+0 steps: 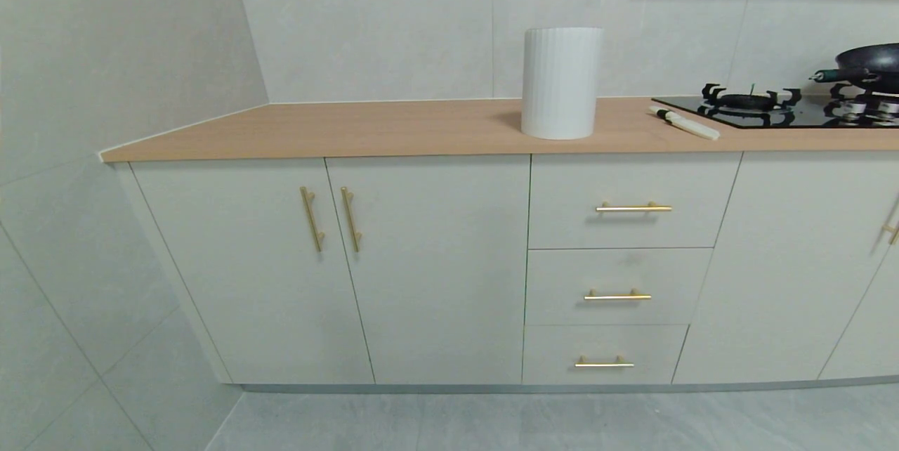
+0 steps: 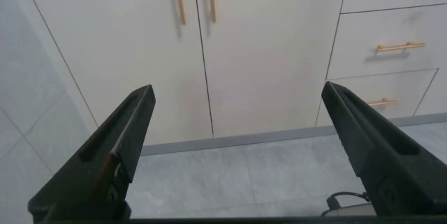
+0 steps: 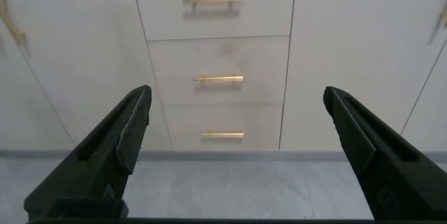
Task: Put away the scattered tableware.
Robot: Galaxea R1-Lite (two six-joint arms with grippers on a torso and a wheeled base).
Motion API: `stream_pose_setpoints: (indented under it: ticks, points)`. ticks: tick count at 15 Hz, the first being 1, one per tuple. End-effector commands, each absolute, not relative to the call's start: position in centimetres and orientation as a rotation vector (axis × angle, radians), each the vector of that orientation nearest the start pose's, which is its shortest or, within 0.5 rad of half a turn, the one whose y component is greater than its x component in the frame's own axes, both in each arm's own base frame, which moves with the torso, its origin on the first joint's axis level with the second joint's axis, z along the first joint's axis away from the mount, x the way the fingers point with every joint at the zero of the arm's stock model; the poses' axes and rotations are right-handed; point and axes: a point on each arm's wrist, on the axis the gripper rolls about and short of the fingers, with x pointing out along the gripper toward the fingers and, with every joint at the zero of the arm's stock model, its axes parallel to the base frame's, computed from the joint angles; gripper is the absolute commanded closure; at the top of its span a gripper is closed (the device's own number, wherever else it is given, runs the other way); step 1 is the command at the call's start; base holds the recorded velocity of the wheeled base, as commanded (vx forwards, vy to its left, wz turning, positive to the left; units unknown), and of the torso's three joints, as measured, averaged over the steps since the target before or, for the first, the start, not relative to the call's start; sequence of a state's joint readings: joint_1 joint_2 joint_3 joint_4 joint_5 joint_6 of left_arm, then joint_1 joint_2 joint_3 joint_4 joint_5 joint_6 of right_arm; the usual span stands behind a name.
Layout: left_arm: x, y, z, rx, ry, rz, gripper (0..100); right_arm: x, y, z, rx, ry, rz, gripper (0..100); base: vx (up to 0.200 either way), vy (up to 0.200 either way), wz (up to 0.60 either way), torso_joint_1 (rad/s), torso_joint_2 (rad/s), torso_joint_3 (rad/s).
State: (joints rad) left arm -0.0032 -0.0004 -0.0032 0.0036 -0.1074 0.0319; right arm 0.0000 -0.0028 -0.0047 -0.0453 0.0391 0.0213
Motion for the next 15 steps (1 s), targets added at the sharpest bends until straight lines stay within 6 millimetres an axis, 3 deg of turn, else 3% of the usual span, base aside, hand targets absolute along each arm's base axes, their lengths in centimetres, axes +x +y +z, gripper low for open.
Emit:
stream_pose_setpoints:
  ticks: [1, 10, 15]
  points:
    - [-2.32, -0.23, 7.59, 0.032, 0.0, -0.11, 0, -2.29, 0.1, 7.88, 0.001, -0.032, 0.043, 0, 0.0, 0.0, 0.0, 0.0, 0.0, 0.0]
    - [-2.32, -0.23, 7.6, 0.034, -0.002, -0.11, 0, -2.28, 0.09, 7.55, -0.008, 0.0, 0.044, 0, 0.0, 0.0, 0.0, 0.0, 0.0, 0.0]
    - [-2.32, -0.23, 7.6, 0.032, -0.002, -0.11, 0, -2.28, 0.09, 7.55, -0.008, 0.0, 0.044, 0, 0.2, 0.0, 0.0, 0.003, 0.0, 0.002]
